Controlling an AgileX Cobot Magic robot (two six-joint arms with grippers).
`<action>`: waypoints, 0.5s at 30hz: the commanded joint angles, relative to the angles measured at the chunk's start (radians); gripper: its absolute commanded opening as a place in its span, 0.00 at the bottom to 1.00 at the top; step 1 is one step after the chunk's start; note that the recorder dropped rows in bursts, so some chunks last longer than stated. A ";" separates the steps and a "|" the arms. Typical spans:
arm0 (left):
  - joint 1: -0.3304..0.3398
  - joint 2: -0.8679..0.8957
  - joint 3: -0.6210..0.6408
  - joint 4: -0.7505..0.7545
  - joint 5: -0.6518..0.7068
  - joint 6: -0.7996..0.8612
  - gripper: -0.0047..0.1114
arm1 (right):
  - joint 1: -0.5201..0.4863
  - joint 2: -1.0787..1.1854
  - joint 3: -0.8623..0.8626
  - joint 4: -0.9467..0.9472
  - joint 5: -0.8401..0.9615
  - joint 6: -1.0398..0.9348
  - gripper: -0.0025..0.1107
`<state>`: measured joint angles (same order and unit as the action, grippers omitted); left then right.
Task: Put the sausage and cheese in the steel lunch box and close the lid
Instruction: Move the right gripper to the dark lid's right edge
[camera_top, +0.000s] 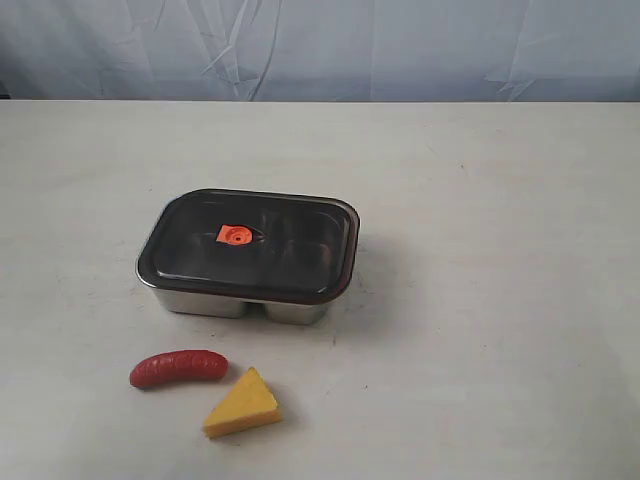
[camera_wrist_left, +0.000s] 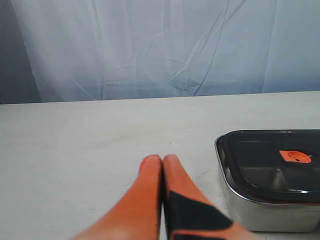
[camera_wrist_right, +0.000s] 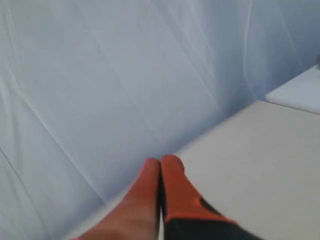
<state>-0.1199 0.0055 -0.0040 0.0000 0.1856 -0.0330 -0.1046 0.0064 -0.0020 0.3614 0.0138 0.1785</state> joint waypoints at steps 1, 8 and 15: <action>-0.012 -0.006 0.004 -0.013 -0.004 -0.001 0.04 | -0.005 -0.006 0.002 0.387 -0.269 0.072 0.02; -0.012 -0.006 0.004 -0.013 -0.004 -0.001 0.04 | -0.005 -0.006 -0.039 0.388 0.041 0.266 0.02; -0.012 -0.006 0.004 -0.013 -0.004 -0.001 0.04 | -0.005 0.227 -0.316 0.395 0.238 -0.101 0.01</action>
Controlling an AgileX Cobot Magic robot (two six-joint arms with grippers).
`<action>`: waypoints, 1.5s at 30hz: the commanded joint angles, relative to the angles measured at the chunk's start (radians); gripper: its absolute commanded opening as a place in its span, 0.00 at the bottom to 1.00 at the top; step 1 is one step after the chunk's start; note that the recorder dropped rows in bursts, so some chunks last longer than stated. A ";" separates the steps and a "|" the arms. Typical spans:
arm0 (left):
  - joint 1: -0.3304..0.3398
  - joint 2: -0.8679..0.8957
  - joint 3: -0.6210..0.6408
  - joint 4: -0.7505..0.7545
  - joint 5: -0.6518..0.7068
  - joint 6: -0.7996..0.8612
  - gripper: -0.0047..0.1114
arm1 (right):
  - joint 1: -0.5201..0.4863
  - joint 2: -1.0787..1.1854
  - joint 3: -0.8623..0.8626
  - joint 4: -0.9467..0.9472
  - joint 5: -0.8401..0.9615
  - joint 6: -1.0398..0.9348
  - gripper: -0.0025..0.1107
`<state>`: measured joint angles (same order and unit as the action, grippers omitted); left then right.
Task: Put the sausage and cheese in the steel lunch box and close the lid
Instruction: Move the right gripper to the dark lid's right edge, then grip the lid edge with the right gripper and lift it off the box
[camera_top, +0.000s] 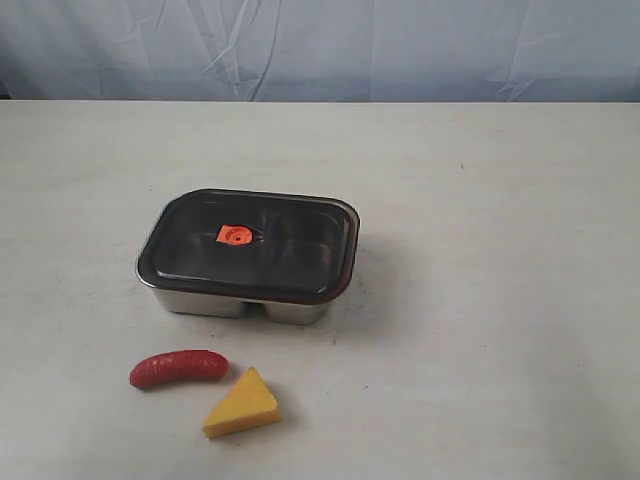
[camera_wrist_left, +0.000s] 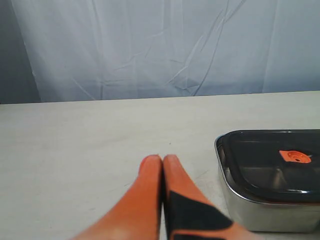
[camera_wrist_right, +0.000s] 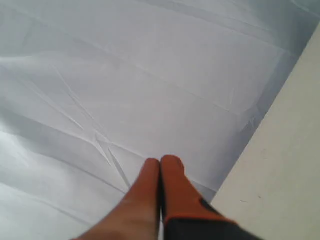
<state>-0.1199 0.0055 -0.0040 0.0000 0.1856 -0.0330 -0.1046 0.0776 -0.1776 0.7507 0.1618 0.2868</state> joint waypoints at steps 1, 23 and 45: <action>-0.012 -0.006 0.004 -0.013 -0.004 -0.001 0.04 | -0.005 0.236 -0.191 0.019 0.126 -0.268 0.01; -0.012 -0.006 0.004 -0.034 -0.004 -0.001 0.04 | 0.354 1.938 -0.671 0.994 0.912 -1.573 0.43; -0.012 -0.006 0.004 -0.035 -0.004 -0.001 0.04 | 0.464 1.957 -0.725 0.994 0.772 -1.568 0.39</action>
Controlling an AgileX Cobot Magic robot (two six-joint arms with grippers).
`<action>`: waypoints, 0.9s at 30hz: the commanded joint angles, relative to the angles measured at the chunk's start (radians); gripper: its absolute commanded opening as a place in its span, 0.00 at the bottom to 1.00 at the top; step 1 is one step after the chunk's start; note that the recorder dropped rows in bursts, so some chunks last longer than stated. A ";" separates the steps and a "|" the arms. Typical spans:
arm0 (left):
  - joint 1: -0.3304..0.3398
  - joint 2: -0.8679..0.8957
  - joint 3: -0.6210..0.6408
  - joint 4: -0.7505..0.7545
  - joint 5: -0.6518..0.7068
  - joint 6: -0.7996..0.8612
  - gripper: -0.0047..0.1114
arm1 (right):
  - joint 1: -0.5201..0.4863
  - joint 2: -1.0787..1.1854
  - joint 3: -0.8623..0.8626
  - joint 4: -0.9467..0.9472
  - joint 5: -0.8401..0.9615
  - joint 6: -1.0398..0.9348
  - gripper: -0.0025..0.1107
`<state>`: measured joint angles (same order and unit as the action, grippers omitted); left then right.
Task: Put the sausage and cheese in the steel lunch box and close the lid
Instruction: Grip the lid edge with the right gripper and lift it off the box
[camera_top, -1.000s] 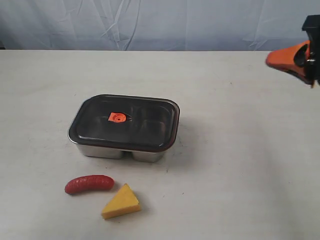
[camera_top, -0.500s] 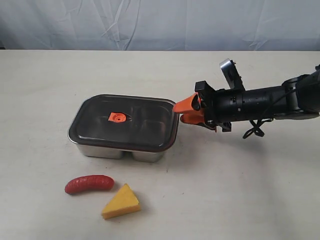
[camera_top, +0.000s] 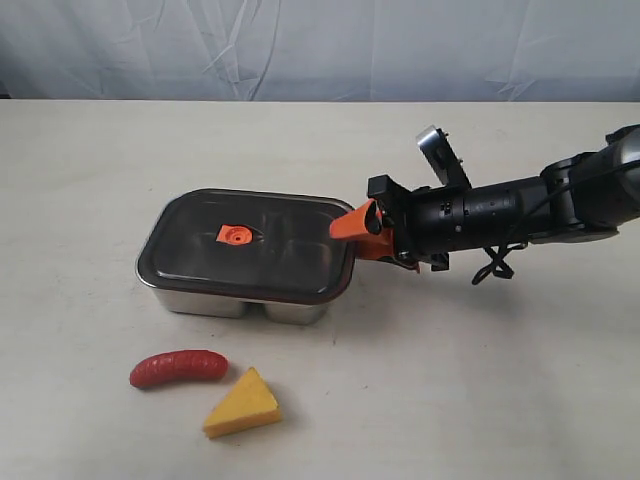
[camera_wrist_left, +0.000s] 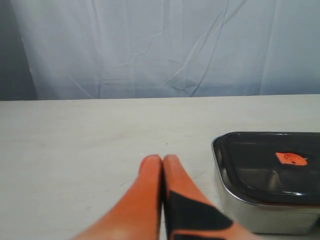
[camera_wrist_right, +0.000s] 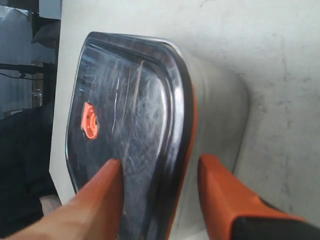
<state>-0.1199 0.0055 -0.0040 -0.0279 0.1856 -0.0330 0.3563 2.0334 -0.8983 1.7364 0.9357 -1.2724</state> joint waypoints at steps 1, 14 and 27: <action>-0.012 -0.006 0.004 -0.007 -0.004 -0.001 0.04 | 0.003 0.001 -0.004 0.008 -0.002 -0.009 0.35; -0.012 -0.006 0.004 -0.007 -0.004 -0.001 0.04 | 0.003 0.001 -0.004 0.008 0.119 0.015 0.01; -0.012 -0.006 0.004 -0.007 -0.004 -0.001 0.04 | -0.030 -0.114 -0.004 0.008 0.158 0.015 0.01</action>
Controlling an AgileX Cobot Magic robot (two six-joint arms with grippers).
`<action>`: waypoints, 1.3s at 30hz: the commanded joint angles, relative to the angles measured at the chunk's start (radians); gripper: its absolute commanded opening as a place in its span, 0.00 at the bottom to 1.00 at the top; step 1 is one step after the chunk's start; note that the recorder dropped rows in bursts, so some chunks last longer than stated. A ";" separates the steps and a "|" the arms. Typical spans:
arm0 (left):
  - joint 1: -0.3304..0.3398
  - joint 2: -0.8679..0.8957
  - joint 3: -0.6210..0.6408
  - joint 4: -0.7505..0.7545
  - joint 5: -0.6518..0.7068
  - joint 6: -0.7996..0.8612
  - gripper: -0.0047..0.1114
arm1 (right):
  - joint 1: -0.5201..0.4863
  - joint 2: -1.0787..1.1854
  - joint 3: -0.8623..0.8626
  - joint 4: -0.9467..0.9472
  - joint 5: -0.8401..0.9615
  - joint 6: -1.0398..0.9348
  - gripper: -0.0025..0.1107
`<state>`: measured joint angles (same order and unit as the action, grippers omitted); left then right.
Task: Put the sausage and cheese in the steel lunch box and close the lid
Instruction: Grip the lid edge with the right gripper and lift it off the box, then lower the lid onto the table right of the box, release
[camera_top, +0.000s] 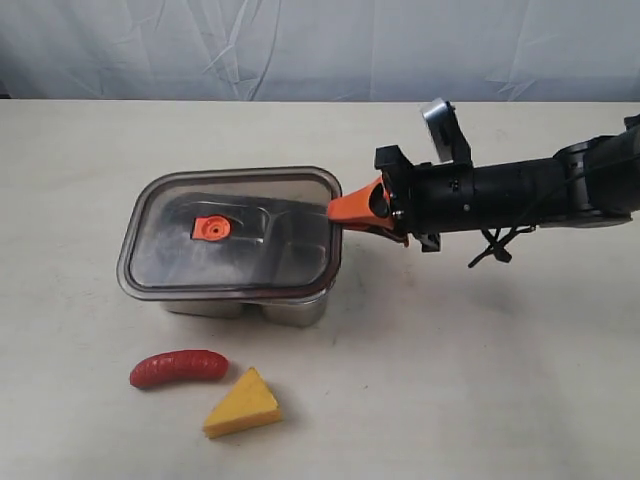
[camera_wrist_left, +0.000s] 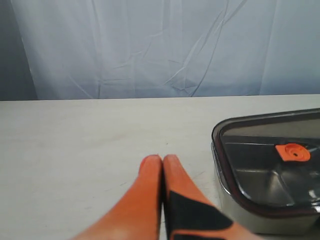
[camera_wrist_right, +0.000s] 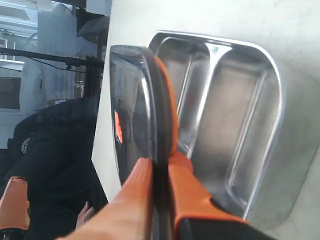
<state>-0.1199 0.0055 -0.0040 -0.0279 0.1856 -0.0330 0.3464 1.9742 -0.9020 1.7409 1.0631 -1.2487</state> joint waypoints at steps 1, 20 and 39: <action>-0.012 -0.006 0.004 -0.007 -0.004 -0.001 0.04 | -0.028 -0.069 0.000 0.003 0.028 -0.009 0.01; -0.012 -0.006 0.004 -0.007 -0.004 -0.001 0.04 | -0.047 -0.662 -0.002 -0.879 -0.867 -0.120 0.01; -0.012 -0.006 0.004 -0.007 -0.004 -0.001 0.04 | 0.326 -0.521 0.001 -1.839 -0.324 0.375 0.01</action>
<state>-0.1199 0.0055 -0.0040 -0.0279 0.1856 -0.0330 0.6264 1.4285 -0.9002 -0.1088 0.6666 -0.8990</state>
